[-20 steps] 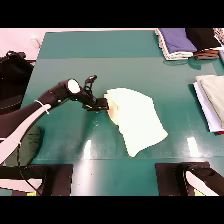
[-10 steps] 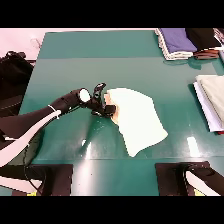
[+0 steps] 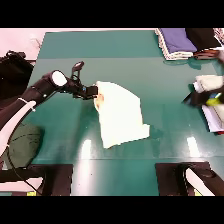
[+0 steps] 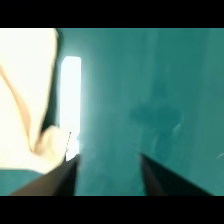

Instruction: Fold the shirts.

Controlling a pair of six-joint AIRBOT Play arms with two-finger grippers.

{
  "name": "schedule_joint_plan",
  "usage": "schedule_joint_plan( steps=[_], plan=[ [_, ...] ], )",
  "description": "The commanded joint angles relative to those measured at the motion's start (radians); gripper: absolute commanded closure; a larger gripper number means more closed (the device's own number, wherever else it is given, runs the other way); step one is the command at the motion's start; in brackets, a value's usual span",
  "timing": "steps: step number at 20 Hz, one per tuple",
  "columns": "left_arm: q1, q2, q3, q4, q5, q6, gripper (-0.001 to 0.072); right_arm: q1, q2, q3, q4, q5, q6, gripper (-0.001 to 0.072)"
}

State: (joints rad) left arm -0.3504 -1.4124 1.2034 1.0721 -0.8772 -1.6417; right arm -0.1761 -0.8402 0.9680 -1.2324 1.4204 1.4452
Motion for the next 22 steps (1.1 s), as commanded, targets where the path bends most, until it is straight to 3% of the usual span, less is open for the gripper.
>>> schedule_joint_plan(
  steps=[1,5,13,18,19,20,22],
  plan=[
    [0.033,0.023,0.004,0.05,-0.032,0.002,0.0684,-0.098,-0.028,-0.349,0.302,-0.053,-0.119,0.0214],
    [0.033,0.023,0.004,0.05,-0.04,0.002,0.0684,0.036,-0.128,-0.439,0.525,-0.233,-0.191,0.0223],
    [0.033,0.023,0.004,0.051,-0.06,0.027,0.0684,0.413,-0.432,-0.251,0.499,-0.42,-0.19,0.0243],
    [0.033,0.024,0.004,0.051,-0.061,0.027,0.0684,0.465,-0.513,-0.129,0.489,-0.42,-0.19,0.0427],
    [0.033,0.024,0.004,0.051,-0.064,0.027,0.0685,0.464,-0.512,-0.113,0.462,-0.412,-0.19,0.0603],
    [0.033,0.024,0.004,0.051,-0.069,0.027,0.0684,0.463,-0.506,-0.097,0.415,-0.402,-0.189,0.0692],
    [0.033,0.032,0.004,0.051,-0.076,0.027,0.0684,0.463,-0.473,-0.071,0.333,-0.389,-0.188,0.0693]
  ],
)
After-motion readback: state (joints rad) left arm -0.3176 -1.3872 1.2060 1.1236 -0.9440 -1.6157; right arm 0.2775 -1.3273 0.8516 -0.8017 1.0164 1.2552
